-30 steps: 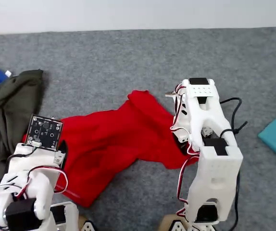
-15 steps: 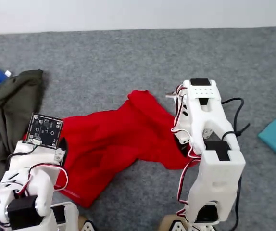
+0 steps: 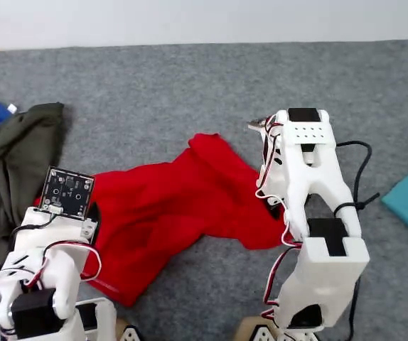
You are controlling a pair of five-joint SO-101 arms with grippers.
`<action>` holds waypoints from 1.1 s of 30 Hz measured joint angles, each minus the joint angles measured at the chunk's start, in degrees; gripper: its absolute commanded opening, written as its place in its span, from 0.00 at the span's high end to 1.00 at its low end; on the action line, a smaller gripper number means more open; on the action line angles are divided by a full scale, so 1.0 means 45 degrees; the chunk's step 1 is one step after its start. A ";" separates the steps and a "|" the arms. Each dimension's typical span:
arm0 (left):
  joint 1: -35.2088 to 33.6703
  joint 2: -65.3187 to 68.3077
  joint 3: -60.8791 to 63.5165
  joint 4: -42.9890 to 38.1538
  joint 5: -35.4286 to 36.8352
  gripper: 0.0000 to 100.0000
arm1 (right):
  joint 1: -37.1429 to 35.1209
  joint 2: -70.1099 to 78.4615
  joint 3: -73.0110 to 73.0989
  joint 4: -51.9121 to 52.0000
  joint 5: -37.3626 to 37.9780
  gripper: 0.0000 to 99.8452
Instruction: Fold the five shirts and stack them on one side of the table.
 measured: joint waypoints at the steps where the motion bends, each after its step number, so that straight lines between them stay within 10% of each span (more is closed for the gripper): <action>1: 0.0000 0.0000 0.0000 0.0000 0.0000 0.81 | 0.0000 0.0000 0.0000 0.0000 0.0000 0.75; 33: 0.0000 0.0000 0.0000 0.0000 0.0000 0.81 | 0.0762 0.2032 0.0020 -0.0020 0.0567 0.85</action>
